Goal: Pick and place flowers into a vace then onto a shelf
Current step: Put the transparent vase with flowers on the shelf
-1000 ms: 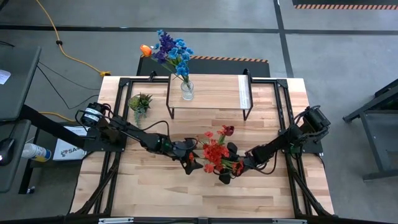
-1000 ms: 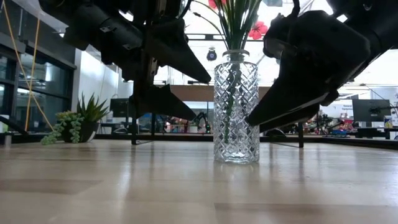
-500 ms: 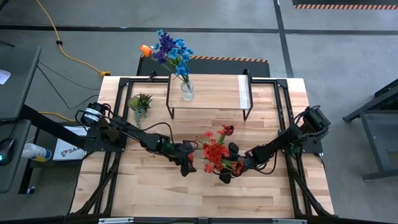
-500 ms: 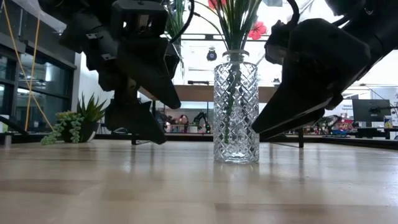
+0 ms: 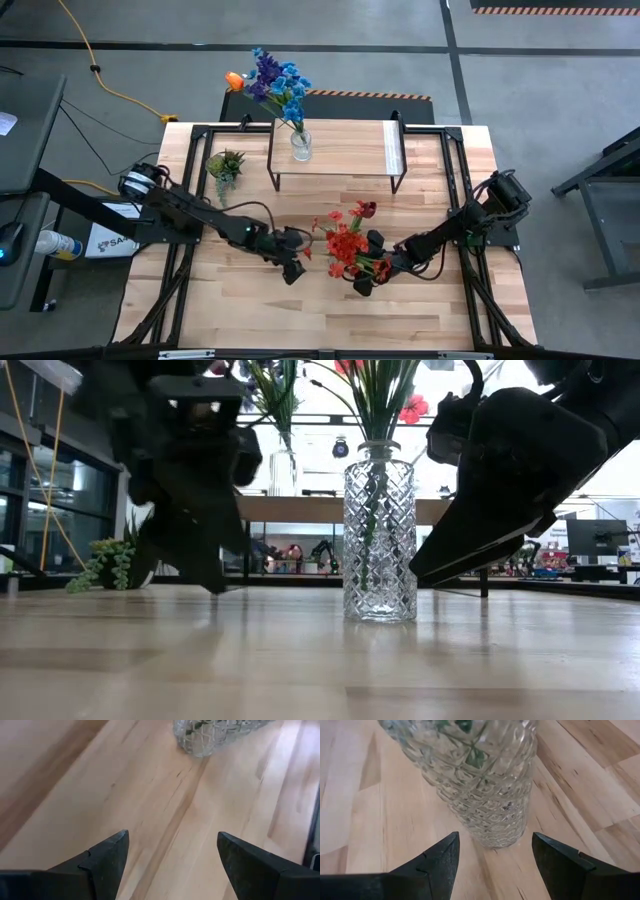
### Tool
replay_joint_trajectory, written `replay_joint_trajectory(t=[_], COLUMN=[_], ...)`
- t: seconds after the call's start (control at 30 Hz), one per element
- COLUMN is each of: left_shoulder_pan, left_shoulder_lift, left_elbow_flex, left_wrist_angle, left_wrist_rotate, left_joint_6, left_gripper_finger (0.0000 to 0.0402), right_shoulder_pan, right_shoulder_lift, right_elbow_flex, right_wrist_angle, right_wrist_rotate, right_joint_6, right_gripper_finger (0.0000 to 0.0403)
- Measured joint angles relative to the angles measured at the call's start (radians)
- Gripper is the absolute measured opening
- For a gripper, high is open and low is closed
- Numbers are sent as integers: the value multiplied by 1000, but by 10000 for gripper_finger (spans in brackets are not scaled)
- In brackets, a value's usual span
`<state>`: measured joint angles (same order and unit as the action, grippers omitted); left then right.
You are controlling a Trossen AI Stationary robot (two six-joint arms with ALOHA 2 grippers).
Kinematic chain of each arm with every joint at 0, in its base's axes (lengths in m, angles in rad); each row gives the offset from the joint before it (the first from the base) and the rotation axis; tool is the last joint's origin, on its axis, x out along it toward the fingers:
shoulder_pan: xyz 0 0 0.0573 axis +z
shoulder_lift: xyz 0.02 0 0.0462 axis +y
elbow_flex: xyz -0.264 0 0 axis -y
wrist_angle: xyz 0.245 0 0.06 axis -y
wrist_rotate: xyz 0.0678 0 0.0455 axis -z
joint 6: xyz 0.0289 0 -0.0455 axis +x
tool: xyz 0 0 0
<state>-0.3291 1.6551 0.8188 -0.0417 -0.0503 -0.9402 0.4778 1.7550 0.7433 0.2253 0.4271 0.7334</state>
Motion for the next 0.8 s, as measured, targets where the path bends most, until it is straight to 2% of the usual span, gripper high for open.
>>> replay_joint_trajectory(t=[0.17, 0.37, 0.6, 0.8], left_shoulder_pan=[-64, -153, -253, -305], left_shoulder_lift=[-95, -197, -240, -239], left_elbow_flex=[0, 0, 1, 0], left_wrist_angle=[-150, -278, -283, -306], left_wrist_rotate=[-117, -201, -309, -322], left_joint_6=[-41, -132, -219, -280], left_gripper_finger=[335, 335, 335, 335], right_shoulder_pan=[0, 0, 1, 23], right_shoulder_lift=[0, 0, 0, 0], right_elbow_flex=[0, 0, 0, 0], right_wrist_angle=[0, 4, 15, -3], right_wrist_rotate=[2, -11, -12, 32], right_joint_6=[0, 2, 0, -58], right_gripper_finger=[239, 239, 239, 239])
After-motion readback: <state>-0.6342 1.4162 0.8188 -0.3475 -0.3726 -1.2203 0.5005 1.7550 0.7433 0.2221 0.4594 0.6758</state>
